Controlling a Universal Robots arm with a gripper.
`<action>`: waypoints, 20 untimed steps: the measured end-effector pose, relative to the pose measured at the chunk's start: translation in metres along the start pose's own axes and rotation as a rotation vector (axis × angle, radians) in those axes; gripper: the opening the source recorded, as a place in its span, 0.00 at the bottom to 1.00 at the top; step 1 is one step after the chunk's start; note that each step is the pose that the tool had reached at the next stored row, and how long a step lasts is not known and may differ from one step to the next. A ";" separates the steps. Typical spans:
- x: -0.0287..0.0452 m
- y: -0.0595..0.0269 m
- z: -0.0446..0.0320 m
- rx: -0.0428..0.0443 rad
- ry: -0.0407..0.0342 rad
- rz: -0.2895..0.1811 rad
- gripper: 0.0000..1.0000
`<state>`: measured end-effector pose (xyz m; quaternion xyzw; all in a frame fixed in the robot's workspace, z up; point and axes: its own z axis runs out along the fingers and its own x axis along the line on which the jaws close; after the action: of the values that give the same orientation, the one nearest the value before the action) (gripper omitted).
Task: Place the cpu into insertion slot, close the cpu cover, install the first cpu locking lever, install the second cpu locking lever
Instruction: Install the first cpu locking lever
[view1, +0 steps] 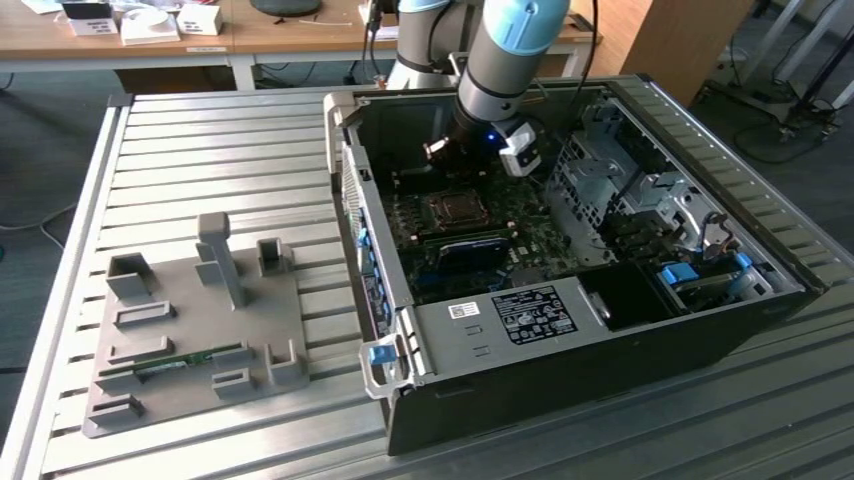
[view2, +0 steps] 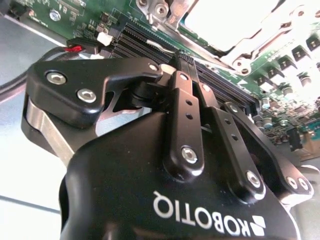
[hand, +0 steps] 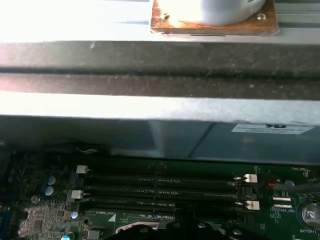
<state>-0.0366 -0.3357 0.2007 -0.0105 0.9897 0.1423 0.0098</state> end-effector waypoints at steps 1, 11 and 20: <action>0.0001 0.0001 0.0000 0.0002 -0.0023 0.008 0.11; 0.0031 0.0011 0.0002 0.0010 -0.0143 0.049 0.11; 0.0032 0.0011 0.0002 0.0026 -0.0321 0.109 0.11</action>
<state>-0.0398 -0.3347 0.2008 0.0459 0.9887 0.1415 0.0179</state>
